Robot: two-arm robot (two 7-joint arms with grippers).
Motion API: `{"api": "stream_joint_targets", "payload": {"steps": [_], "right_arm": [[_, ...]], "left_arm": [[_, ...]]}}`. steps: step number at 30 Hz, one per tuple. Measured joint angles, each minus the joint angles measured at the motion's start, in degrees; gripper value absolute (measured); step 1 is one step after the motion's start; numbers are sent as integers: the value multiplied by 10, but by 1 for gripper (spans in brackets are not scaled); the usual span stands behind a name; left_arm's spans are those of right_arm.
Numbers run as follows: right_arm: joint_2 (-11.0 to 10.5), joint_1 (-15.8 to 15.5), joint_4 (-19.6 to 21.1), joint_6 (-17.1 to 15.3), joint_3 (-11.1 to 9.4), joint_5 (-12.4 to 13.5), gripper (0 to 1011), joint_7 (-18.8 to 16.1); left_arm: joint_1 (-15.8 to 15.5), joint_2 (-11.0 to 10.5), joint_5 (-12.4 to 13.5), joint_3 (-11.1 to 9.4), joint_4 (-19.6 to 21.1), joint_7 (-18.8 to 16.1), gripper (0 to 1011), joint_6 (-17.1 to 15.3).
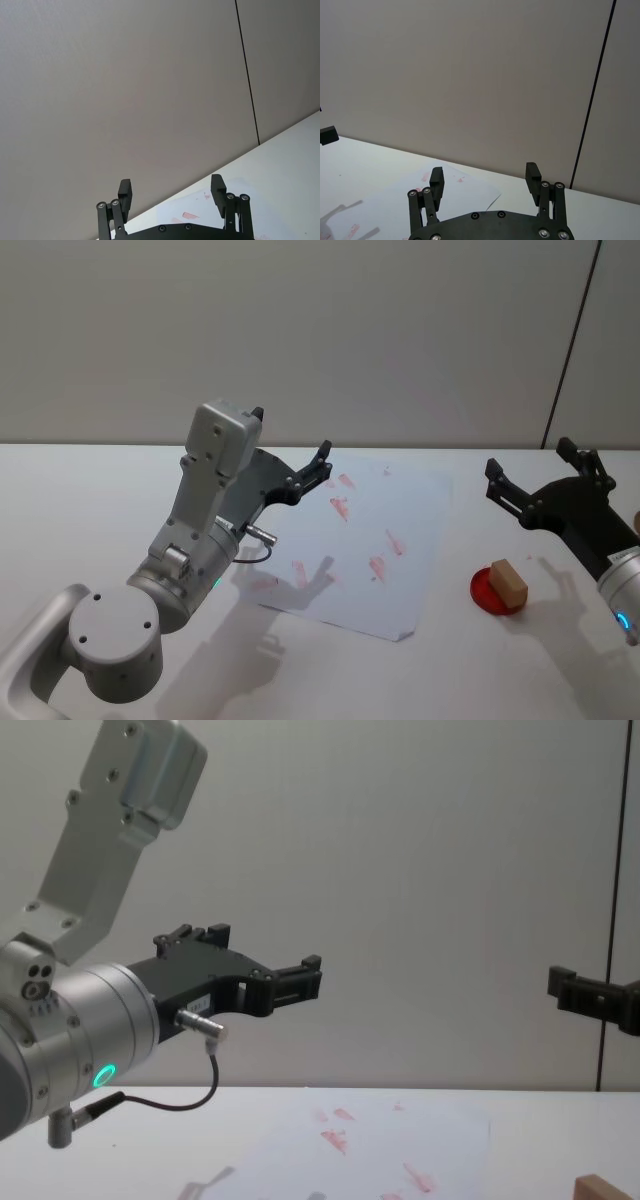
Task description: Use the one hand to pick up the stamp and affix it onto the A4 paper.
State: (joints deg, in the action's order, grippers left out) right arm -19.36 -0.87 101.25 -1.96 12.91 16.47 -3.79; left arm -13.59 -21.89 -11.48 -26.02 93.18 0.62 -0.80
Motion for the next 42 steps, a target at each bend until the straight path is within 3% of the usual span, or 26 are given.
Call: {"api": "stream_joint_targets", "payload": {"steps": [42], "right_arm": [[0, 0, 0, 0, 0, 0, 1001, 0]], "left_arm": [[0, 0, 0, 0, 0, 0, 1003, 0]]}}
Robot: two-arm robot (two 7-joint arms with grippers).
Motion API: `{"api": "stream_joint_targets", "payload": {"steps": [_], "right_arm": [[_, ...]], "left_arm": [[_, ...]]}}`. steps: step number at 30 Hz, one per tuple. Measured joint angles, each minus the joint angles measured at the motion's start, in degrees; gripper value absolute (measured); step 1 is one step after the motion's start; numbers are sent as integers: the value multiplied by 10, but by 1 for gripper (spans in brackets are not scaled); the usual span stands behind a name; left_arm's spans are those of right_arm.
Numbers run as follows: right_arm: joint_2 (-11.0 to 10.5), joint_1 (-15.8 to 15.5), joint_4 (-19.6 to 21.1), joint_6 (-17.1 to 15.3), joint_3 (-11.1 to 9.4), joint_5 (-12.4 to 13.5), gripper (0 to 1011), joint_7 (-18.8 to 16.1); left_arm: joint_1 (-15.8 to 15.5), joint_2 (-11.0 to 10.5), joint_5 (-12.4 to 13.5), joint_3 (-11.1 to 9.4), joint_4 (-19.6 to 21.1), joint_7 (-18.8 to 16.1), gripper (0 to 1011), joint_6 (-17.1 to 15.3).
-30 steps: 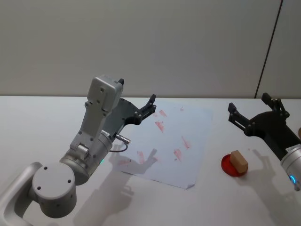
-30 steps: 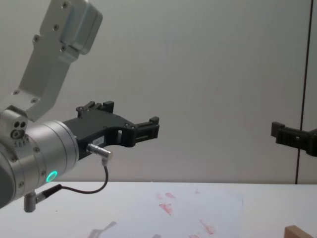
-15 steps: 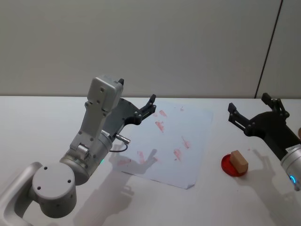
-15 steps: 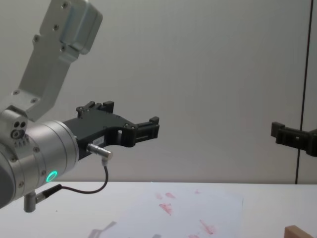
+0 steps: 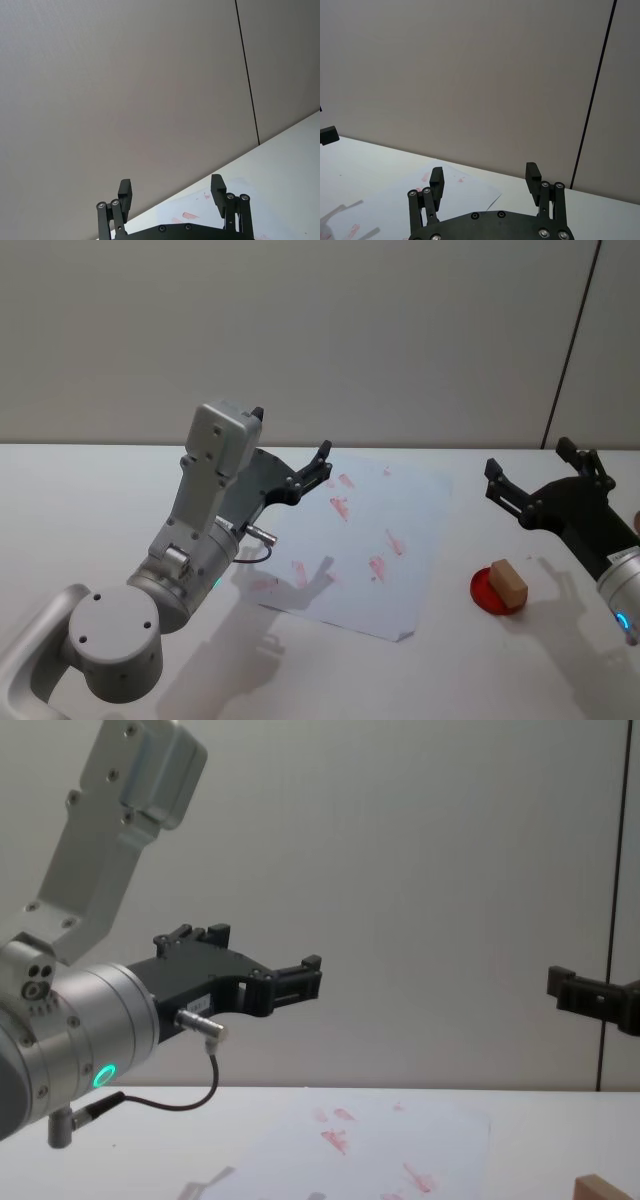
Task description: Use the one hand to pick up the stamp and affix it onto the A4 paper.
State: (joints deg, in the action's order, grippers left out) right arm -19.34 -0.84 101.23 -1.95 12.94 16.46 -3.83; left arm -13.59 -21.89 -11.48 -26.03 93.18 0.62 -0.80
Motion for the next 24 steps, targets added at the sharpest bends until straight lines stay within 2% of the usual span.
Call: {"api": "stream_joint_targets", "payload": {"steps": [11, 24], "right_arm": [[-8, -9, 7, -2, -4, 1, 1001, 1], [-52, -73, 47, -36, -21, 20, 1001, 18]], "left_arm": [[0, 0, 0, 0, 0, 0, 1003, 0], [0, 0, 0, 0, 0, 0, 1003, 0]]}}
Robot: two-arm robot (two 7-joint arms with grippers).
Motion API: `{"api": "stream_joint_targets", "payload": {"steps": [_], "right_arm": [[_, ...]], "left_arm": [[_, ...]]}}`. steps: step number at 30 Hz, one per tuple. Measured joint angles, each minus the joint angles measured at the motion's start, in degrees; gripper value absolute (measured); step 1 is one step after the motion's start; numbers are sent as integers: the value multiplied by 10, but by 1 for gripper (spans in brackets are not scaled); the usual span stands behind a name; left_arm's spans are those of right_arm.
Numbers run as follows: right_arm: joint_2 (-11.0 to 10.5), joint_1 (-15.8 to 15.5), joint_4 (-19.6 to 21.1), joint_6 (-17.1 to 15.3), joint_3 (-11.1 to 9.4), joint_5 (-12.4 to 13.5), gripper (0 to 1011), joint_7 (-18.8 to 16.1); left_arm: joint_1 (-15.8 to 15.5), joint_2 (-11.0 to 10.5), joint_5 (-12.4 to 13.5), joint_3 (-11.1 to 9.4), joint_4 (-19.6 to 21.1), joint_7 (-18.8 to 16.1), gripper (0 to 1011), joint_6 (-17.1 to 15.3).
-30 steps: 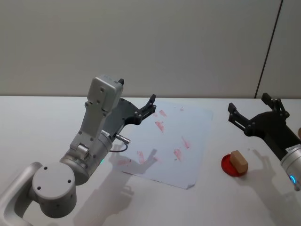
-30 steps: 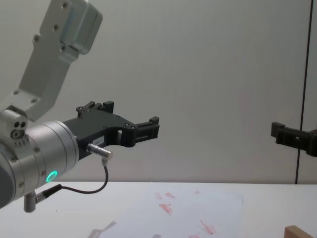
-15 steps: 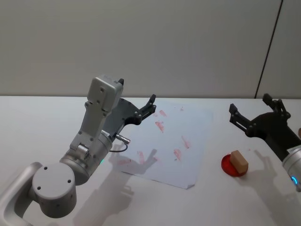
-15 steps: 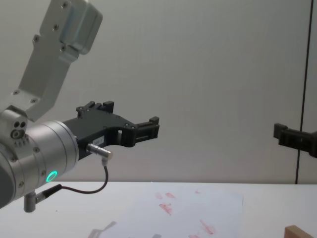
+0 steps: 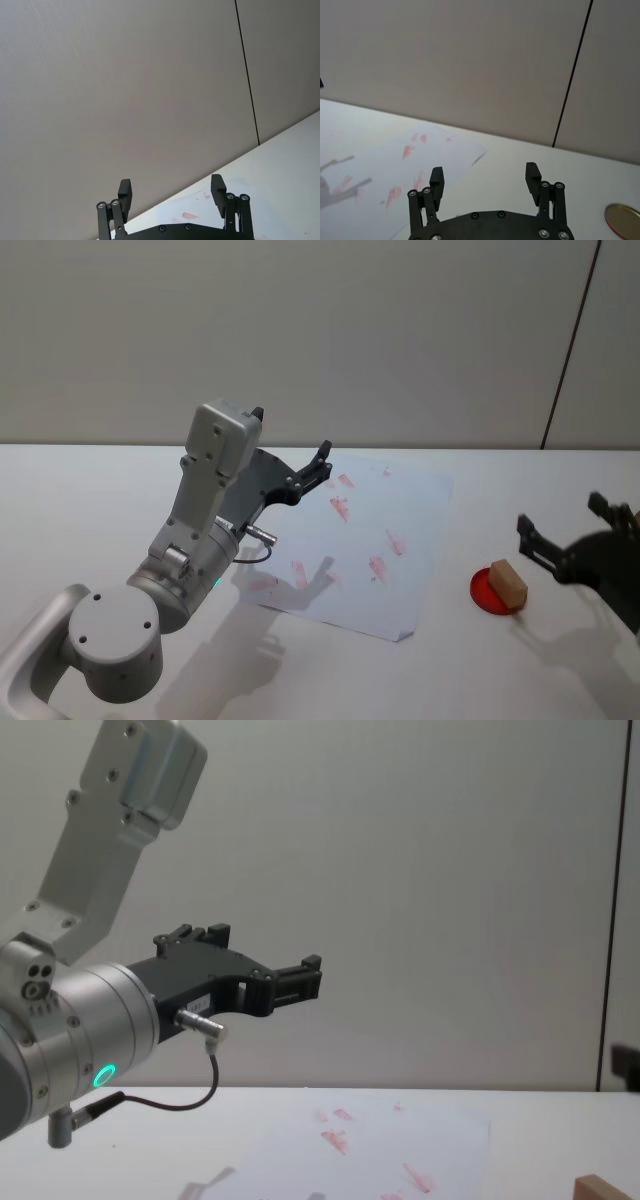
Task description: Use the one hand to pick up the stamp and affix it onto the A4 paper.
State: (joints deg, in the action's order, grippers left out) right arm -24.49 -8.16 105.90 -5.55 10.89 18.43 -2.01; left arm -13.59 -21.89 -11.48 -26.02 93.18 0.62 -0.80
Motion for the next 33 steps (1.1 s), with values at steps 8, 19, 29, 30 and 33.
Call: {"api": "stream_joint_targets", "payload": {"steps": [8, 19, 29, 30, 33], "right_arm": [[-23, -38, 10, -38, -6, 3, 1001, 6], [-19, -32, -20, -92, 3, -28, 1001, -5], [7, 0, -63, -113, 18, -65, 1001, -26], [8, 1, -65, -113, 19, -67, 1001, -27], [17, 12, -79, -113, 24, -78, 1001, -33]], "left_arm": [[0, 0, 0, 0, 0, 0, 1003, 0], [0, 0, 0, 0, 0, 0, 1003, 0], [0, 0, 0, 0, 0, 0, 1003, 0], [0, 0, 0, 0, 0, 0, 1003, 0], [0, 0, 0, 0, 0, 0, 1003, 0]]}}
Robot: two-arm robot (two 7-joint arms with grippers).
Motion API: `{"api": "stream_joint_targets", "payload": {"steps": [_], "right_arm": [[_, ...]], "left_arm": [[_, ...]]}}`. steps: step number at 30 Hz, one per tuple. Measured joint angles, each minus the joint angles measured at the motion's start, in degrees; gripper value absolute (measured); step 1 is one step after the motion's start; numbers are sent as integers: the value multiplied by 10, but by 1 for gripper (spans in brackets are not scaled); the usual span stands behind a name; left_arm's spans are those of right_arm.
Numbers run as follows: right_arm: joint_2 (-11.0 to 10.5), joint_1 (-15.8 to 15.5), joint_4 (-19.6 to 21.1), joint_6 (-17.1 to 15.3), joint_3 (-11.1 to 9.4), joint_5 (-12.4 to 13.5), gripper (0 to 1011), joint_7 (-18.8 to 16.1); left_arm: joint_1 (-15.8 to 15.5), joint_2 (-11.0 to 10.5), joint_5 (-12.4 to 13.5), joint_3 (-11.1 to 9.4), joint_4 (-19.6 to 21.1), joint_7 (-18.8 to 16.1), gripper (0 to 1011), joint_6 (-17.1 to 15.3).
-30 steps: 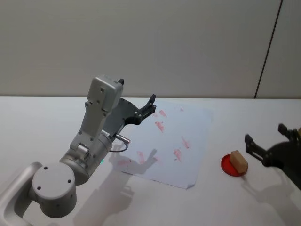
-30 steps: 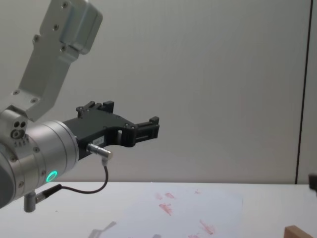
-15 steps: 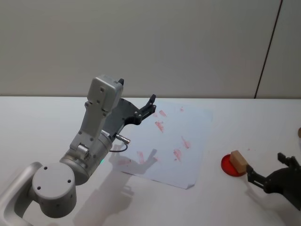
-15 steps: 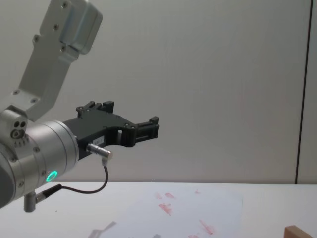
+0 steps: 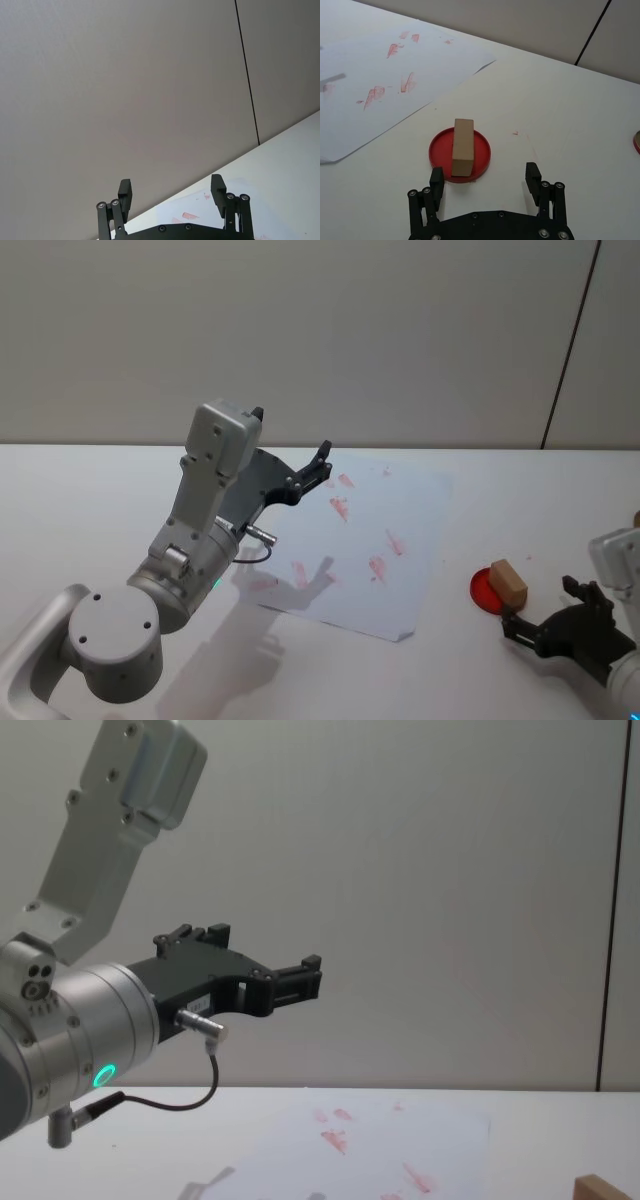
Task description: Use the one hand to pick up the stamp and affix it onto the A4 paper.
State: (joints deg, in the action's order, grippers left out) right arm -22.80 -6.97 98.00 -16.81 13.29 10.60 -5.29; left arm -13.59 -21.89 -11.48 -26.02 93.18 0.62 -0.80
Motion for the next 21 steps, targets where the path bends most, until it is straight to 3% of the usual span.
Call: {"api": "stream_joint_targets", "payload": {"steps": [21], "right_arm": [[23, 21, -34, 11, 10, -26, 1001, -9]], "left_arm": [[0, 0, 0, 0, 0, 0, 1003, 0]]}}
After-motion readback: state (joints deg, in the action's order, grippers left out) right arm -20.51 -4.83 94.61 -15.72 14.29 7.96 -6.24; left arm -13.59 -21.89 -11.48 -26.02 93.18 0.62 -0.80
